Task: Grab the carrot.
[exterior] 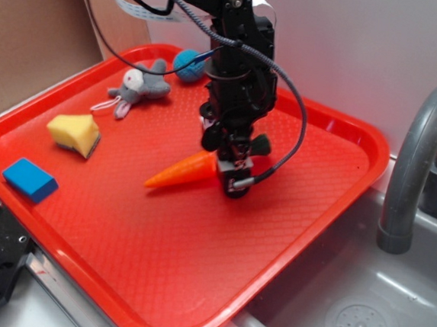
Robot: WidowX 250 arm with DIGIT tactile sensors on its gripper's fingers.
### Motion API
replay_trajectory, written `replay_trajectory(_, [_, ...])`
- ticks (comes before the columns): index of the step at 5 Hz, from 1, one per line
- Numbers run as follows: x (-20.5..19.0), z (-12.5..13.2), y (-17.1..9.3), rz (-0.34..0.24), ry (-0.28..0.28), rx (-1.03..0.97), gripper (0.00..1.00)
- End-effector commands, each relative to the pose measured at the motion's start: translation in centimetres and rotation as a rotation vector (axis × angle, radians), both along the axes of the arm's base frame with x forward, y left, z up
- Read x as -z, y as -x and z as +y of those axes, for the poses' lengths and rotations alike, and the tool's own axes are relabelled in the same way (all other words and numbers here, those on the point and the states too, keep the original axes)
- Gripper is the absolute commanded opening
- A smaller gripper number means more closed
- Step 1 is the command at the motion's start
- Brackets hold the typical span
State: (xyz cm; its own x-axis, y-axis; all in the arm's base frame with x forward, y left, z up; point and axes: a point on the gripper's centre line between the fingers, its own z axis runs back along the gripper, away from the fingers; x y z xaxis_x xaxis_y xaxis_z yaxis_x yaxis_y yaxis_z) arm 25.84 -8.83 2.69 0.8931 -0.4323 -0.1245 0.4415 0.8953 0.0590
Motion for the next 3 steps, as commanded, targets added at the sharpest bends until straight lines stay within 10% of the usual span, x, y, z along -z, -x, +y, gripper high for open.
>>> replay_trajectory(1, [-10.0, 2.5, 2.1, -0.066, -0.047, -0.339, 0.0])
replay_trajectory(3, [-18.4, 5.5, 4.6, -0.155, 0.034, -0.584, 0.0])
